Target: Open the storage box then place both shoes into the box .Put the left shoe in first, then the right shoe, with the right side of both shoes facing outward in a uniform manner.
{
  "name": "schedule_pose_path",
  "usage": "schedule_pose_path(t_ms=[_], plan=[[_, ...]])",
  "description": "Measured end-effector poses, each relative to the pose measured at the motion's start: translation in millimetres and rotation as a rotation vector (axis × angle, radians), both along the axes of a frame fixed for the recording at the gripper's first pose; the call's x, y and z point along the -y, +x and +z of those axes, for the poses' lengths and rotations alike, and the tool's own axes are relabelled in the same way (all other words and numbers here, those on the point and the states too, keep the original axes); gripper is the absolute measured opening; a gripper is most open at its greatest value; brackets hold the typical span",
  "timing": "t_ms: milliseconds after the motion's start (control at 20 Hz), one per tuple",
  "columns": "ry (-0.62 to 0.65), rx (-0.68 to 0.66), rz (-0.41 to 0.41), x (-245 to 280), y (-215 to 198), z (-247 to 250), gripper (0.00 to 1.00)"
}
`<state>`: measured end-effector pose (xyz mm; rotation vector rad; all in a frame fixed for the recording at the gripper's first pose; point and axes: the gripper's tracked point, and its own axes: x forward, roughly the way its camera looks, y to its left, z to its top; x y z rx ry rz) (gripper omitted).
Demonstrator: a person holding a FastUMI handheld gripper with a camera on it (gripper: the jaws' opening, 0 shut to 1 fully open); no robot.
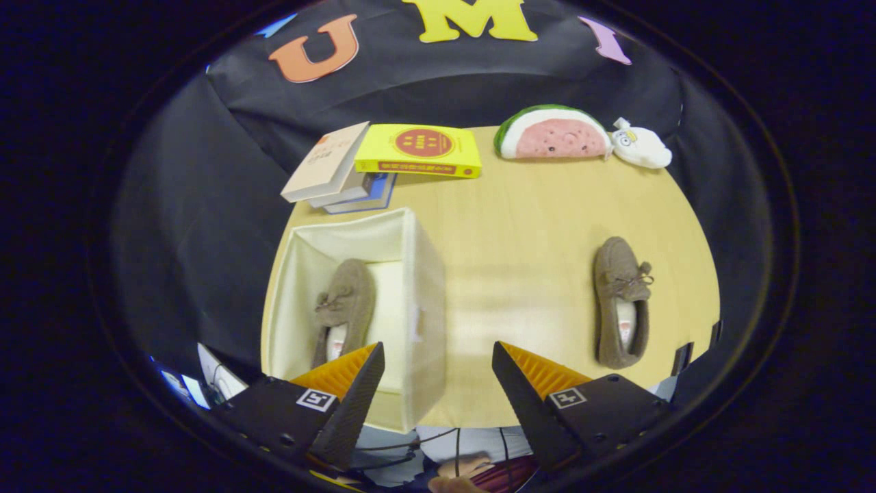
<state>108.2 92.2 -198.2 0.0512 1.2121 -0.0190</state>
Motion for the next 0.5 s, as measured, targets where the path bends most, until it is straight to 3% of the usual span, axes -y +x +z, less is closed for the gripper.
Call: schedule_pose_path(t_ms=[500], plan=[[-0.073, -0.074, -0.141, 134, 6, -34, 0.97]])
